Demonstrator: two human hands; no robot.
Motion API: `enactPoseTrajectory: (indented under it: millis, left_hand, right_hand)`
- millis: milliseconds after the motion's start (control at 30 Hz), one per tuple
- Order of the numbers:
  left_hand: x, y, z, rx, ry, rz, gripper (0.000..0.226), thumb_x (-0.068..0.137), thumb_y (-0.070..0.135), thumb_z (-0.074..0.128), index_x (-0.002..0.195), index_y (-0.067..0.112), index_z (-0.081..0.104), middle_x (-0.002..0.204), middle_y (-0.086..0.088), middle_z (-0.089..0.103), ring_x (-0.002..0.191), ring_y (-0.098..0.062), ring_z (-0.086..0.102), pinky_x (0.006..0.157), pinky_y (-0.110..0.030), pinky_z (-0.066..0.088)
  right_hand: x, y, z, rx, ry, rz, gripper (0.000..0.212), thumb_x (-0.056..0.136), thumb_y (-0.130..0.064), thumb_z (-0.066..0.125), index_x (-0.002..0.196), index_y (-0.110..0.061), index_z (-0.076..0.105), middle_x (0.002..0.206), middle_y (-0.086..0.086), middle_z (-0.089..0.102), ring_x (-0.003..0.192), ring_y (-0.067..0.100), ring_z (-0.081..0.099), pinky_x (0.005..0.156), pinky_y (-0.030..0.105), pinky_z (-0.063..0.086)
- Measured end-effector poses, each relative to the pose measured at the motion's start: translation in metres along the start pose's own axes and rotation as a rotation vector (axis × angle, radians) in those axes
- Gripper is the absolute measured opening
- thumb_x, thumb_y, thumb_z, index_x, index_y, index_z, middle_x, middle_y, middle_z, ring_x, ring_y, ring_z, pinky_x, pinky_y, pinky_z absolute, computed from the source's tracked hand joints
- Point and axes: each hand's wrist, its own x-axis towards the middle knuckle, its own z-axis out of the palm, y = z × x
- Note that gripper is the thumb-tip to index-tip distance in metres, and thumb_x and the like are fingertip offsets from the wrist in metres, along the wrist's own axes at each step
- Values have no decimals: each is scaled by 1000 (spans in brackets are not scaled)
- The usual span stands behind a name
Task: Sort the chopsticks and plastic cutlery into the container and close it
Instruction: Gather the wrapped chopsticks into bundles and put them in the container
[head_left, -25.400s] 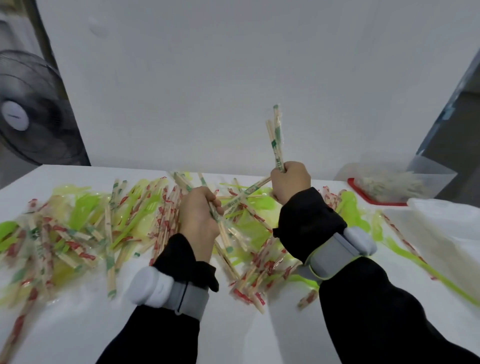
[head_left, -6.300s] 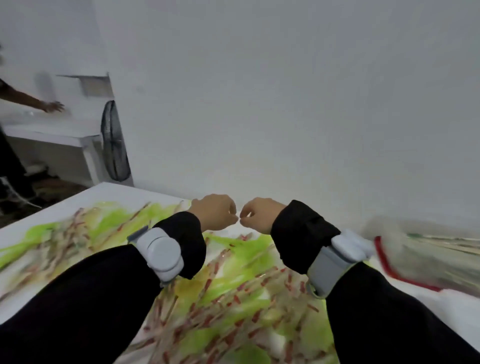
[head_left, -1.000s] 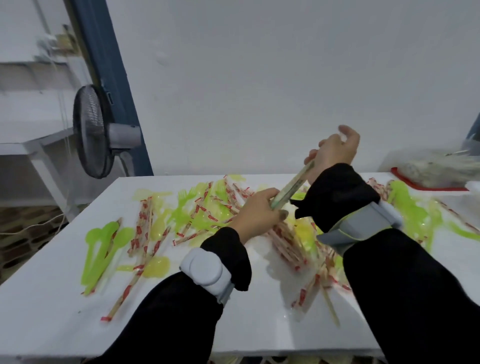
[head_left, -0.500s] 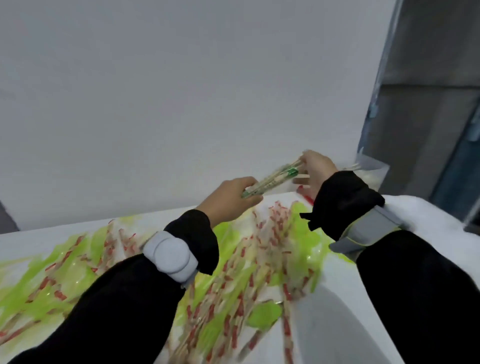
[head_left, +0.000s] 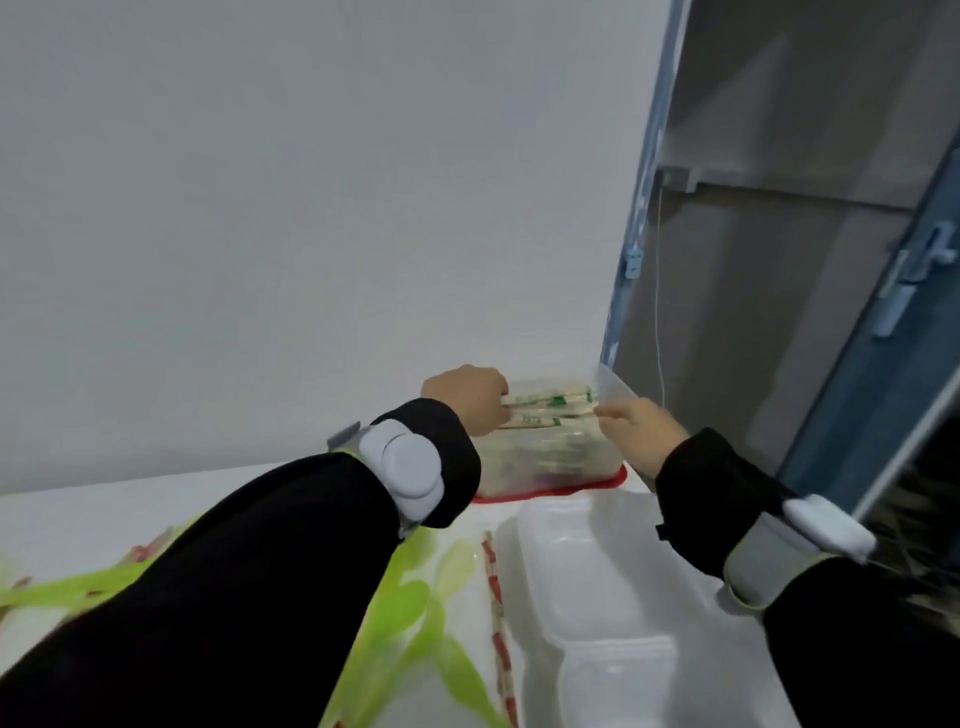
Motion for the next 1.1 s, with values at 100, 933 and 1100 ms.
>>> enactPoseTrajectory:
  millis: [100, 933, 1100]
  left_hand:
    - [30, 11, 13, 76, 37, -1, 36, 95, 37, 46, 129, 26, 52, 127, 0, 58, 113, -24, 55, 82, -31, 40]
    - [21, 20, 37, -457, 172, 28, 41, 100, 28, 41, 136, 11, 48, 147, -10, 39, 141, -20, 26, 108, -23, 17]
    - [-37, -25, 12, -323, 228, 52, 32, 96, 22, 48, 125, 14, 59, 136, -4, 52, 130, -16, 42, 99, -17, 24]
  right_hand:
    - [12, 10, 5, -137, 25, -44, 32, 98, -21, 35, 108, -17, 66, 118, 8, 63, 122, 31, 47, 117, 39, 10]
    - [55, -14, 40, -697, 121, -131, 37, 96, -18, 31, 116, -17, 62, 122, 4, 61, 118, 25, 53, 103, 42, 37]
    - [27, -38, 39, -560, 252, -217, 33, 94, -18, 38, 119, -19, 59, 124, 7, 57, 117, 32, 46, 95, 39, 36]
